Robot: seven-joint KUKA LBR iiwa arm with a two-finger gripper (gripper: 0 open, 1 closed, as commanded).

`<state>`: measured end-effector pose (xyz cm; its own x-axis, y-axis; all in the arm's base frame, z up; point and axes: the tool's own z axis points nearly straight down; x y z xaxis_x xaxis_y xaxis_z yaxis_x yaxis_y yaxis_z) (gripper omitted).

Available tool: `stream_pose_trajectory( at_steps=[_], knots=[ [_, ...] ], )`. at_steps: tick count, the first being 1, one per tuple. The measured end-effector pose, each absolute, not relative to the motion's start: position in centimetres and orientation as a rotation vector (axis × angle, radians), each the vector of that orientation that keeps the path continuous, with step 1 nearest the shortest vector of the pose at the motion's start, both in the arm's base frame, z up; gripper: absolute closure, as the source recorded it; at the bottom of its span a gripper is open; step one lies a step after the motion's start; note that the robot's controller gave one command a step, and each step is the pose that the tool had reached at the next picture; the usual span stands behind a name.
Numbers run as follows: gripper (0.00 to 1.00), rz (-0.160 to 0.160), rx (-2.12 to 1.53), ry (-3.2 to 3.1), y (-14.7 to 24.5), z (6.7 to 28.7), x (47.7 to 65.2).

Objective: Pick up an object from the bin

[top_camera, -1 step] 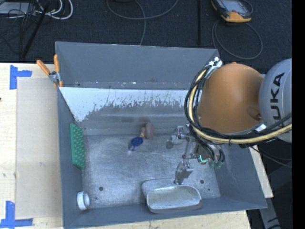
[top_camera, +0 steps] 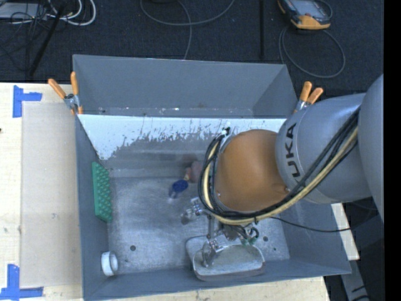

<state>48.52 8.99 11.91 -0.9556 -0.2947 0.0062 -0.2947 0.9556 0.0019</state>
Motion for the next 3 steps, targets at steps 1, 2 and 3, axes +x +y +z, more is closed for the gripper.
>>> stream_pose_trajectory(
  at_steps=[1,2,3],
  knots=[
    [0.0,-0.002,0.25,-3.139,7.4,10.4,48.9],
    [1.0,-0.001,0.242,-3.135,7.3,10.0,48.8],
    [1.0,0.003,0.567,-3.098,1.7,29.3,51.1]
  ],
)
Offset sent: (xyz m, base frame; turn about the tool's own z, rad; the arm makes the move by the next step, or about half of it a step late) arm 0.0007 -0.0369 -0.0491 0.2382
